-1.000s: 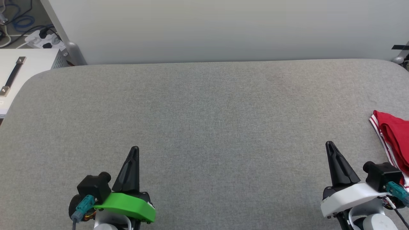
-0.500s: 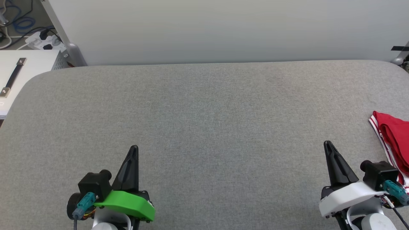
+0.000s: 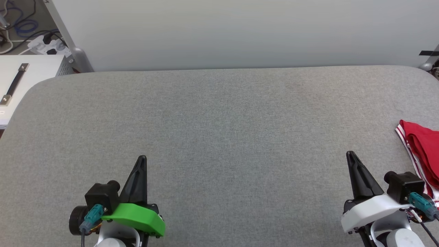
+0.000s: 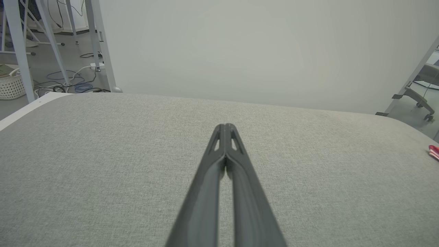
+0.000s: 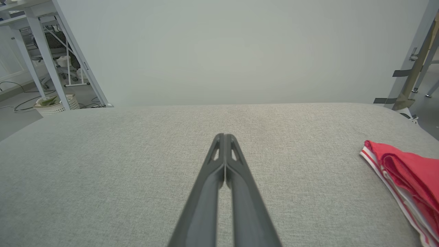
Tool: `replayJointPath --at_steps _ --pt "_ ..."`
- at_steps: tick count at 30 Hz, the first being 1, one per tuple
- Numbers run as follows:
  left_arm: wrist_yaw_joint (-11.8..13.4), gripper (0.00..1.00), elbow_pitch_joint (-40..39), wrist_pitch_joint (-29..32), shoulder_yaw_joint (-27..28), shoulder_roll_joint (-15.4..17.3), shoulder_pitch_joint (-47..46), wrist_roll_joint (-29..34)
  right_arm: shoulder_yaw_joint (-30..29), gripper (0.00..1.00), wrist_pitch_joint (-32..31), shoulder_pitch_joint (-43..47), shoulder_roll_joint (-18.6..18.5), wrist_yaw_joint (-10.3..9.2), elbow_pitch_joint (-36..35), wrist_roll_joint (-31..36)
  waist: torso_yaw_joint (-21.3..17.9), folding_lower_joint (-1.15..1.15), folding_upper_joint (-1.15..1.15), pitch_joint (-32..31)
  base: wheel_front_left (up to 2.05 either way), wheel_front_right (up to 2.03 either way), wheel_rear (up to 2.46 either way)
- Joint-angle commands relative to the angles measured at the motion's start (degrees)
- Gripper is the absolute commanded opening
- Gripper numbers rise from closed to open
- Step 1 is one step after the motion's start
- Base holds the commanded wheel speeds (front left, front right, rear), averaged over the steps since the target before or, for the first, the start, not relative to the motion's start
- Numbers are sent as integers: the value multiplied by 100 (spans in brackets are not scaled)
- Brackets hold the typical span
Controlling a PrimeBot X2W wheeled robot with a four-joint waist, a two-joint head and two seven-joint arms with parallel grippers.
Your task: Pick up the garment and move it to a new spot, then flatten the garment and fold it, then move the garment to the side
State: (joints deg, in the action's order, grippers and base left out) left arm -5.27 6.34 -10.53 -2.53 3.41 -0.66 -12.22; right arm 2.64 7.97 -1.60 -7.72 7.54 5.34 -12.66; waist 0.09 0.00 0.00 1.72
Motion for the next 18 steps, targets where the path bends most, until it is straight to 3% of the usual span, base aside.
replayJointPath --at_steps 1,18 --pt "38 0 -47 46 25 -16 20 74 -11 0 -31 38 31 -2 -48 70 0 0 0 -3 0 0 0" --pt "132 0 -160 239 69 -23 29 295 -60 0 -179 62 118 -2 -142 300 -2 0 0 -35 0 0 0"
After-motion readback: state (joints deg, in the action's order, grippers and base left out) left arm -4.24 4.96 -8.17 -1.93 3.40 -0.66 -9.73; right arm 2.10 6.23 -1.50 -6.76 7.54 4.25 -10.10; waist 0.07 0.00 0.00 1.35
